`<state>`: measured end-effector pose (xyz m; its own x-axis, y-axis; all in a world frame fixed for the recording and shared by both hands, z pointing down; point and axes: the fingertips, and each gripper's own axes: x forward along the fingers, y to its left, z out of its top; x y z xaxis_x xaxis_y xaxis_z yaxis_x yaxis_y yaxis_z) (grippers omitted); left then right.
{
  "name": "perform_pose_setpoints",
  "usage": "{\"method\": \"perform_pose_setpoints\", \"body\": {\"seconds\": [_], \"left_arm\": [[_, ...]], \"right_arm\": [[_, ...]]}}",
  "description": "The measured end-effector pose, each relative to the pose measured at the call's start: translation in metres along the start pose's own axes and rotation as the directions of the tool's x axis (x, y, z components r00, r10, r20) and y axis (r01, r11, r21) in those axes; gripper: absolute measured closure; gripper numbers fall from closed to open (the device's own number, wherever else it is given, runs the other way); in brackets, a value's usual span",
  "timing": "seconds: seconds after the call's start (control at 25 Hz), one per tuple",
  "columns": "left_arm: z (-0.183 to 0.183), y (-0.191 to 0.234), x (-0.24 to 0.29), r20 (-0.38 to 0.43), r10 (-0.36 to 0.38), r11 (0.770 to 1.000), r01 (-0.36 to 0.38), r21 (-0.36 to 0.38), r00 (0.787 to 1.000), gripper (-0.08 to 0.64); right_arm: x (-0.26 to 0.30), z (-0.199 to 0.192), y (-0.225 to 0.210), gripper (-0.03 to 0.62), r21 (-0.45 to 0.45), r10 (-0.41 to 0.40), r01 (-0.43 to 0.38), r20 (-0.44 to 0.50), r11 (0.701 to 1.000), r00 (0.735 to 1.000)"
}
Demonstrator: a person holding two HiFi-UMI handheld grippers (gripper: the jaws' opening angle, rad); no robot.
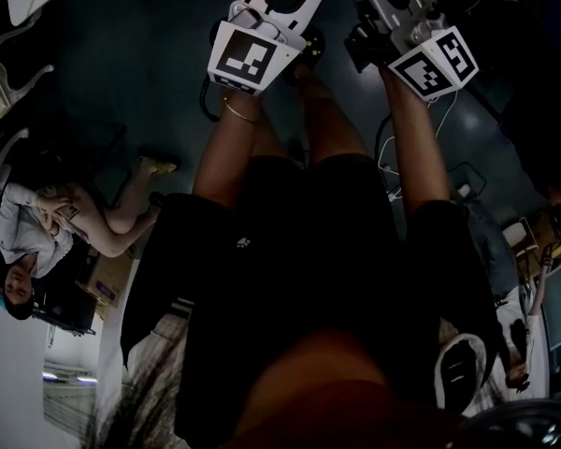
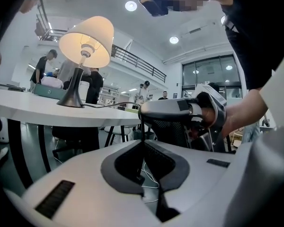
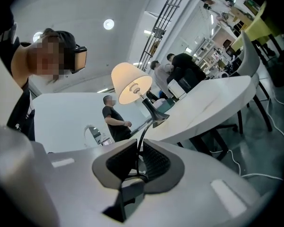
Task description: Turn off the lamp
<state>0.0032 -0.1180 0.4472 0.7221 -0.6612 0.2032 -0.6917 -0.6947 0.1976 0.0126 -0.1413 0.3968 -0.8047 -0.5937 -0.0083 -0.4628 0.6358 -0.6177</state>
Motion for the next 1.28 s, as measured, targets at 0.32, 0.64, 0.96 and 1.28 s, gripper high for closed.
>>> {"method": "perform_pose_setpoints", "body": {"seconds": [0.32,0.64,0.96,1.28], "left_arm": [[0.015,0.013,-0.01,0.032,-0.01,1.0,0.011,-0.009,0.999,0.541],[0.032,-0.001,-0.018,0.069,-0.012,1.0,0.014,-0.027,0.998,0.541],[0.043,-0.006,-0.02,0.082,-0.045,0.999,0.046,-0.011,0.996,0.54],[0.047,-0.013,-0.016,0.084,-0.106,0.994,0.106,0.004,0.991,0.54]], "right_arm": [[-0.011,-0.007,-0.012,0.575,-0.01,-0.074,0.074,0.014,0.997,0.997],[-0.021,-0.049,-0.012,0.54,-0.031,-0.115,0.112,-0.1,0.993,0.988],[-0.014,-0.072,-0.011,0.444,-0.048,-0.145,0.139,-0.16,0.989,0.976],[-0.005,-0.08,-0.016,0.436,-0.049,-0.162,0.155,-0.183,0.987,0.97]]}}
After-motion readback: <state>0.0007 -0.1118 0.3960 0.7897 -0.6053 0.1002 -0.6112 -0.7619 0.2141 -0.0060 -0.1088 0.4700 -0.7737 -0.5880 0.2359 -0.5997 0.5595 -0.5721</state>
